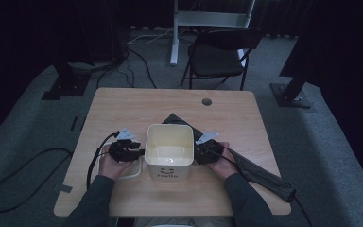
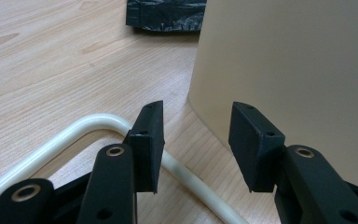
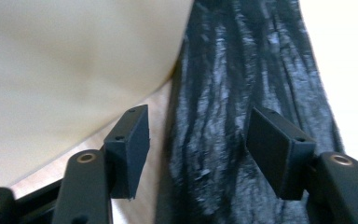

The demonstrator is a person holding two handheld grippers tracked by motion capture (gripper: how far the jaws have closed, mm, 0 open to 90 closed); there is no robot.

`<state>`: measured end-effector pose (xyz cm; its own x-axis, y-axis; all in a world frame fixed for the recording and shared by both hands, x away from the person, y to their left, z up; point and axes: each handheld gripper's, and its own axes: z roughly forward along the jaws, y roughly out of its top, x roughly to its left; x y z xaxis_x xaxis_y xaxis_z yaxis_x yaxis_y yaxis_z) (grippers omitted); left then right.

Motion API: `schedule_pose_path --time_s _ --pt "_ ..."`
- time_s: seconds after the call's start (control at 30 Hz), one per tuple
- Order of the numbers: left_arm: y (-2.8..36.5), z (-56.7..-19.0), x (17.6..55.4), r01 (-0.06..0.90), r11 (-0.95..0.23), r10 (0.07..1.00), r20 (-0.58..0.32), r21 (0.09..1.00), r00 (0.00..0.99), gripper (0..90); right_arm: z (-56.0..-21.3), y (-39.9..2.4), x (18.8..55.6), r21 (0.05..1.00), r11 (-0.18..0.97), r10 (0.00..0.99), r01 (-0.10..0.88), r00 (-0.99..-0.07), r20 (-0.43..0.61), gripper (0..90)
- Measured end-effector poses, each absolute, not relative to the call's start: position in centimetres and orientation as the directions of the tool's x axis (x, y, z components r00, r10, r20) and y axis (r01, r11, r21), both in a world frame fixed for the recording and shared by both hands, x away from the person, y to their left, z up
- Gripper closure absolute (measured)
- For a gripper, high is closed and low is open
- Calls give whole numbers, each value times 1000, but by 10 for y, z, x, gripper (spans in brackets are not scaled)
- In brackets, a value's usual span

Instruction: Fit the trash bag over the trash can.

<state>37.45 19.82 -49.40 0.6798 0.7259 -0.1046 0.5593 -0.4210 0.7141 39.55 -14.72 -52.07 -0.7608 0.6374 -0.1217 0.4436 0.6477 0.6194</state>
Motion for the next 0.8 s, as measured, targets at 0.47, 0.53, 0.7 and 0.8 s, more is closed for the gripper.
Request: schedule_pose_path --time_s 0.47,0.53,0.7,0.8 --pt "203 -493 374 561 -397 735 -115 726 668 560 -529 -143 405 617 637 656 462 -745 -120 364" --pt "202 -493 374 561 -398 734 -114 726 669 560 -529 -145 406 616 633 662 469 -740 -117 364" --pt "202 -493 374 560 -398 734 -113 727 669 560 -529 -152 410 615 626 676 480 -727 -120 360" --pt "202 -493 375 560 -399 735 -113 726 669 560 -529 -157 412 614 619 685 490 -719 -117 359"
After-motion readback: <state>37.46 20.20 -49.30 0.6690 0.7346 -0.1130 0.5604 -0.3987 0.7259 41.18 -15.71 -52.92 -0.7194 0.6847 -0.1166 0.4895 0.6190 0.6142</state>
